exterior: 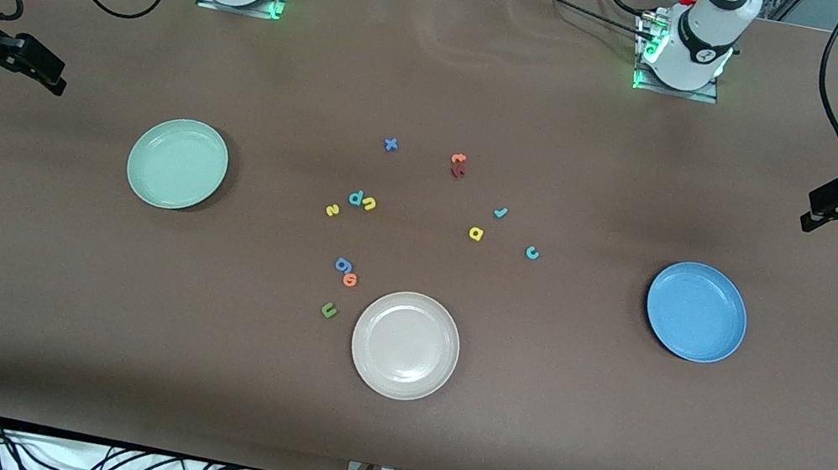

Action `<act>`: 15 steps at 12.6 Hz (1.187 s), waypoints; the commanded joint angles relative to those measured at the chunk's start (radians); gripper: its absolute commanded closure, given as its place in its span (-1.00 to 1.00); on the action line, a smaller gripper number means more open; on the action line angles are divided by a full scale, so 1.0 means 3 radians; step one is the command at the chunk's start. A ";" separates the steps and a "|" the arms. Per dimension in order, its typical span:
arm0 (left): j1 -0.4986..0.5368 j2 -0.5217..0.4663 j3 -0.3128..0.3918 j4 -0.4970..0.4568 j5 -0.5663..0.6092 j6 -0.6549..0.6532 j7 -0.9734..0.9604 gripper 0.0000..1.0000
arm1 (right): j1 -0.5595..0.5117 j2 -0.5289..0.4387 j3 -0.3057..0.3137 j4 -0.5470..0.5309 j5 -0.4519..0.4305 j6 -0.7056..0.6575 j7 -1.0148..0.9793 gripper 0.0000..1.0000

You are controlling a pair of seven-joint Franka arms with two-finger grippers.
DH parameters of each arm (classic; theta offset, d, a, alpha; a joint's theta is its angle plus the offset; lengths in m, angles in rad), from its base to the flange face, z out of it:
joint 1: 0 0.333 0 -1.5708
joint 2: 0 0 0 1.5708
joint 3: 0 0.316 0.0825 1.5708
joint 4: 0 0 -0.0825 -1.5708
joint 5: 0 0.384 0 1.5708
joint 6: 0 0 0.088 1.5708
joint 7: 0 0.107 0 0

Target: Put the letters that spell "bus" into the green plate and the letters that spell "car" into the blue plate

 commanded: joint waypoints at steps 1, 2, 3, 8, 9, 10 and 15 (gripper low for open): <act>0.0027 -0.0004 -0.0029 0.0016 0.0077 -0.0007 -0.0024 -1.00 | -0.0043 -0.0025 0.0035 -0.0020 -0.0040 -0.0023 -0.0047 -1.00; 0.0027 -0.0004 -0.0029 0.0026 0.0077 -0.0007 -0.0024 -1.00 | -0.0043 -0.0025 0.0035 -0.0015 -0.0040 -0.0023 -0.0047 -1.00; 0.0027 0.0001 -0.0019 0.0036 0.0077 -0.0007 -0.0039 -1.00 | -0.0043 -0.0025 0.0035 -0.0015 -0.0040 -0.0023 -0.0047 -1.00; 0.0027 0.0001 -0.0024 0.0042 0.0077 -0.0012 -0.0152 -1.00 | -0.0043 -0.0025 0.0035 -0.0015 -0.0040 -0.0023 -0.0047 -1.00; 0.0027 0.0001 -0.0029 0.0042 0.0077 -0.0012 -0.0152 -1.00 | -0.0043 -0.0025 0.0035 -0.0015 -0.0040 -0.0018 -0.0047 -1.00; 0.0027 0.0001 -0.0029 0.0042 0.0077 -0.0012 -0.0152 -1.00 | -0.0043 -0.0025 0.0035 -0.0015 -0.0040 -0.0018 -0.0047 -1.00; 0.0021 -0.0029 -0.0029 0.0011 0.0082 -0.0007 -0.0147 -1.00 | -0.0043 -0.0025 0.0035 -0.0015 -0.0040 -0.0018 -0.0047 -1.00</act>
